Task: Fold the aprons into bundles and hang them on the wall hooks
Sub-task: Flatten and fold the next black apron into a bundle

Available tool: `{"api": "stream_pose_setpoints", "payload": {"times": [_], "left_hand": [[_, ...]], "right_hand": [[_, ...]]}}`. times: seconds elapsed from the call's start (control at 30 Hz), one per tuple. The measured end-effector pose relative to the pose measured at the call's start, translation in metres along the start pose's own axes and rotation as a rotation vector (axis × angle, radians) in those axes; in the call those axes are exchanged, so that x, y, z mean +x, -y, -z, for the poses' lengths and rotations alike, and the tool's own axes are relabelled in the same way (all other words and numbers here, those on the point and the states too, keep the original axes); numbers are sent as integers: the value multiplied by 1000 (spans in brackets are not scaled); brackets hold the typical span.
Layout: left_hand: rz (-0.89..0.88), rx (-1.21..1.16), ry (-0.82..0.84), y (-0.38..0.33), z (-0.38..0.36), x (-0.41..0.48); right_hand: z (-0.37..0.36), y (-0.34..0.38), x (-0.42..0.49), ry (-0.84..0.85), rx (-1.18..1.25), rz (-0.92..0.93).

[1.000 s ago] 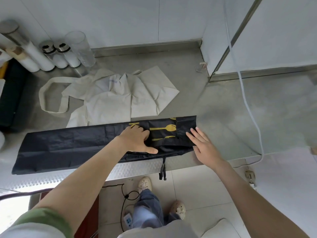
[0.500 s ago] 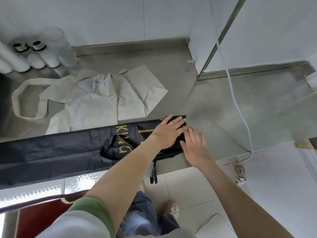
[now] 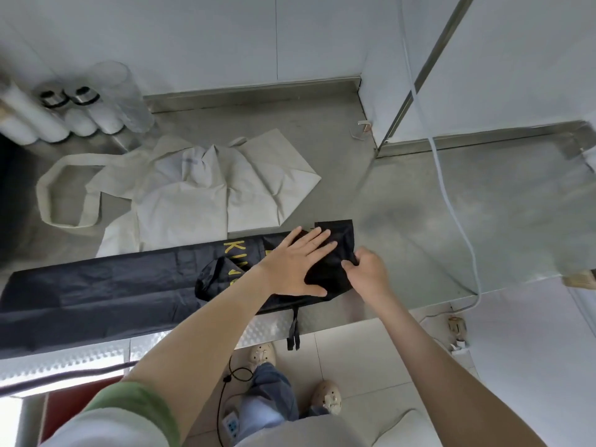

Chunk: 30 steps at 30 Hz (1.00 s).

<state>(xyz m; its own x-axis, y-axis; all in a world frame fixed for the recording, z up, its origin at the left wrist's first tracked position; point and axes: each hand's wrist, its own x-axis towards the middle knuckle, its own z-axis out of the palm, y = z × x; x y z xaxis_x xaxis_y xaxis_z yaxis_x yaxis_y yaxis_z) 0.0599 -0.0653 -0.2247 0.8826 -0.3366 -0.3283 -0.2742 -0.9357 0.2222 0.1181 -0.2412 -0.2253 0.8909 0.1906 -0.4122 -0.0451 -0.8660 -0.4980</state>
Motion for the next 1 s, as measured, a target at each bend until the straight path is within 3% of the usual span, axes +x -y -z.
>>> {"api": "stream_pose_setpoints", "payload": {"times": [0.1,0.2,0.27,0.33,0.4,0.47,0.57,0.7,0.9,1.0], "left_hand": [[46,120,102,5,-6,-9],[86,161,70,3,-7,-11],[66,192,43,-1,-8,-13],[49,192,30,-4,-11,-14],[22,178,24,-7,-13,-15],[2,150,18,-11,-14,-14],[2,127,12,-15,-13,-14],[26,132,38,-19,-13,-14],[94,98,-60,-15,-9,-22],[154,142,-69,-10,-7,-31]], "right_hand": [[13,4,0,-25,105,-24],[25,2,1,-83,152,-53],[31,-1,1,-110,329,-95],[36,-3,-2,0,759,-127],[38,-10,-5,223,1160,-94],[36,-15,-12,381,1325,-76],[24,-21,-19,381,1418,-119],[4,-16,-26,195,1337,-150],[-10,0,-23,-129,760,-153],[-8,0,-20,-232,619,-122]]}}
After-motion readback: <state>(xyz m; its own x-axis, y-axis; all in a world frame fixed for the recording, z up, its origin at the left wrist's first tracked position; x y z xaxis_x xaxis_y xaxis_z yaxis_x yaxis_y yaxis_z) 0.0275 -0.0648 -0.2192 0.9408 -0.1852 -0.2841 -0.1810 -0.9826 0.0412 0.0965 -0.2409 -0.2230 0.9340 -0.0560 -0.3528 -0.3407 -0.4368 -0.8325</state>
